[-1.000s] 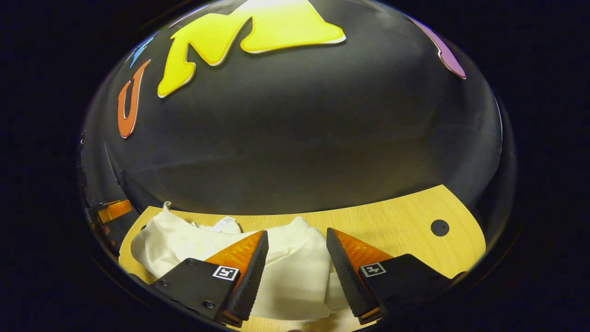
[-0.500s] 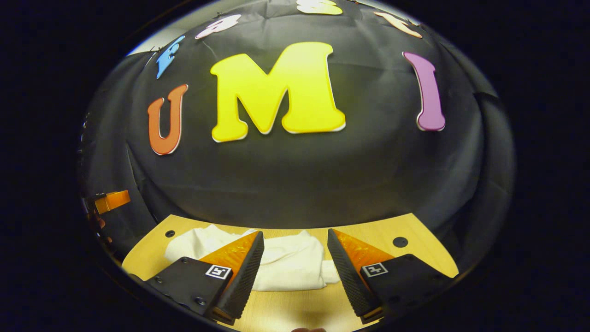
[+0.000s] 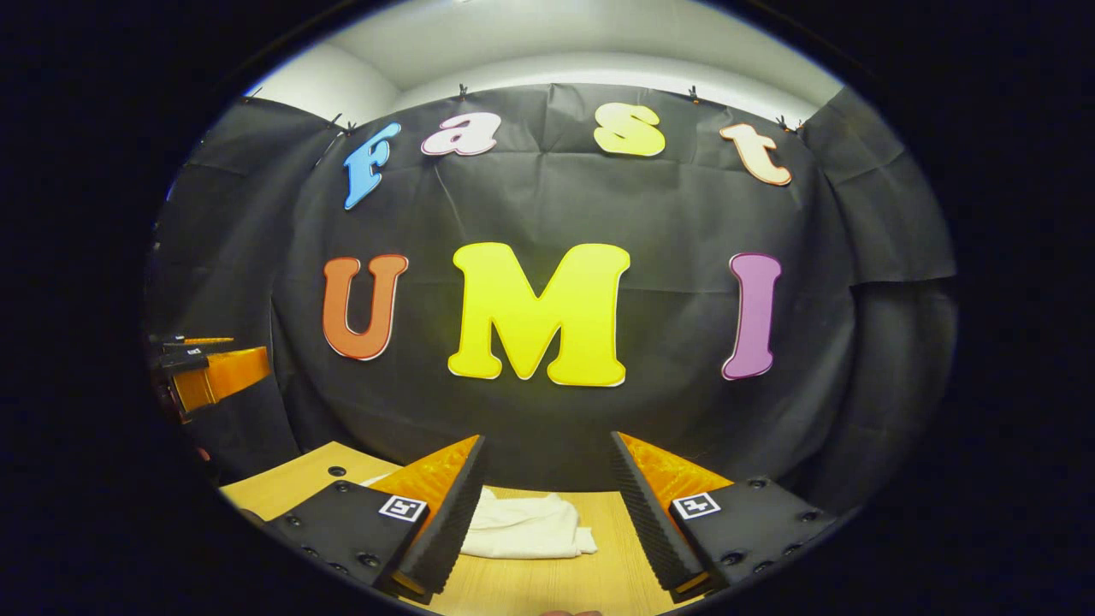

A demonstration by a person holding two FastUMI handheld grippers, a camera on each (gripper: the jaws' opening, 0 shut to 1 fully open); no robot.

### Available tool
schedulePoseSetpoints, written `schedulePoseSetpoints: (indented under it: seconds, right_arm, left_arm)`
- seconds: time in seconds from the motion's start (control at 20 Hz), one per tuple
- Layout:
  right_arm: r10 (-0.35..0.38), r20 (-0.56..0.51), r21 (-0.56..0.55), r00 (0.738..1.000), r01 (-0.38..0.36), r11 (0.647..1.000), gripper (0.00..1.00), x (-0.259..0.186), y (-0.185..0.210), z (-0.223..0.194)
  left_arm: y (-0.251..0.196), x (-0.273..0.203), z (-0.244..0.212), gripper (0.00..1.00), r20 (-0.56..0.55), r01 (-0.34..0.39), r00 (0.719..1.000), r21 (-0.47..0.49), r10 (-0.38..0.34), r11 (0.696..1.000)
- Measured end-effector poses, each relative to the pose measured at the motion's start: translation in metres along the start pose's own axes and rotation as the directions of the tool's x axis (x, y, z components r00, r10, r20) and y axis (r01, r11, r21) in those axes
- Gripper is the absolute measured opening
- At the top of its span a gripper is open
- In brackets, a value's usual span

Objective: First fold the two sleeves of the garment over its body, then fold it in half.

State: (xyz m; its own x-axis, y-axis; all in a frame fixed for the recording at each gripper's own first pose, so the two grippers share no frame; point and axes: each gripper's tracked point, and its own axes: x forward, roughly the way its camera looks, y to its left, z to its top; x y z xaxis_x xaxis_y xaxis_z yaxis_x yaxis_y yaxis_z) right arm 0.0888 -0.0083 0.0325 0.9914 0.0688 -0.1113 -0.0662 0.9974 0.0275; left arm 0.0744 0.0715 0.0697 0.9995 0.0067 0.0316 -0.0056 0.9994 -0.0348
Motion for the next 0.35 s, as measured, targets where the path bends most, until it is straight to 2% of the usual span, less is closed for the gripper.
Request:
schedulePoseSetpoints:
  seconds: [0.15, 0.35]
  right_arm:
    - [0.020, -0.016, 0.012, 1.000, -0.020, 1.000, 0.87, -0.034, 0.012, -0.012]
    - [0.014, 0.017, 0.017, 1.000, -0.014, 1.000, 0.89, -0.066, 0.014, -0.012]
  left_arm:
    - [-0.007, -0.028, -0.004, 0.97, -0.008, 0.006, 1.000, -0.001, -0.006, 1.000]
    - [-0.015, -0.056, -0.009, 0.97, -0.022, 0.012, 1.000, -0.022, -0.012, 1.000]
